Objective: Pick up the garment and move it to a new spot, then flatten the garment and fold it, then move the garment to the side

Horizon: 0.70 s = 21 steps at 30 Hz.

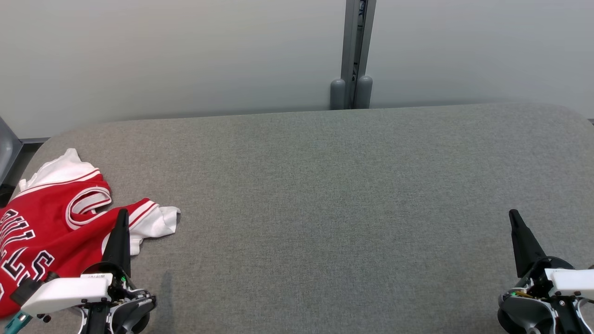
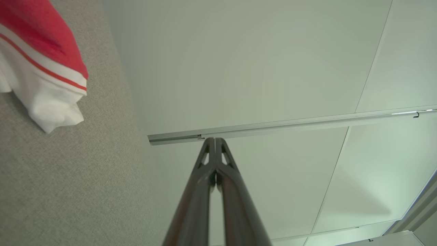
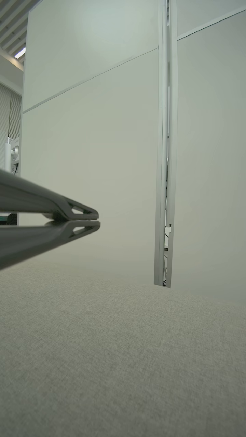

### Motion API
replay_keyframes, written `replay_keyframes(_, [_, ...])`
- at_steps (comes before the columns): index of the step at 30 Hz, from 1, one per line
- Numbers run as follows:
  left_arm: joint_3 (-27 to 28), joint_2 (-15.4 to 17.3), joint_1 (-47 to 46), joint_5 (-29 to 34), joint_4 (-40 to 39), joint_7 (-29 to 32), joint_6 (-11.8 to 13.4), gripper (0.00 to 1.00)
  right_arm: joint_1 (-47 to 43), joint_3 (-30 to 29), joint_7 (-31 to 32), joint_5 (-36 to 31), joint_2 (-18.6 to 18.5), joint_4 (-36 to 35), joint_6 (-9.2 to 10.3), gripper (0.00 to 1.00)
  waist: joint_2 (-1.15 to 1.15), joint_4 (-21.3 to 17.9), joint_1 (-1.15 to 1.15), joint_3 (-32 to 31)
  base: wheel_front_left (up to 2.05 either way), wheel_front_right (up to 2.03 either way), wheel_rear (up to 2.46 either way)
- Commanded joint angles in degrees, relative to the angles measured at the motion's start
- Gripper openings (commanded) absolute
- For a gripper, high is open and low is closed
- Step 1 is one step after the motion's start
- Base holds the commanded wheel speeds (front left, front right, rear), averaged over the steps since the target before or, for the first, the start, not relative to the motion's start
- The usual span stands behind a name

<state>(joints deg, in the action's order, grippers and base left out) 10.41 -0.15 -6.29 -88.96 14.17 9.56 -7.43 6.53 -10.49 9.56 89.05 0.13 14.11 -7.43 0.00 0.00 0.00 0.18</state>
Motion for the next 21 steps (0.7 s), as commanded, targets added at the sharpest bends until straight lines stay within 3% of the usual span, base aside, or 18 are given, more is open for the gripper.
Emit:
replay_keyframes(1, [0.26,0.44,-1.04,-0.14,-0.12,0.21,-0.25,0.0,0.35,-0.04,0.2,-0.1,-0.35,0.02,-0.25,0.0,0.0,0.0,0.0,0.0,0.0,0.0,0.0])
replay_keyframes(21, [0.26,0.44,-1.04,-0.14,-0.12,0.21,-0.25,0.0,0.35,-0.04,0.2,-0.1,-0.35,0.02,-0.25,0.0,0.0,0.0,0.0,0.0,0.0,0.0,0.0])
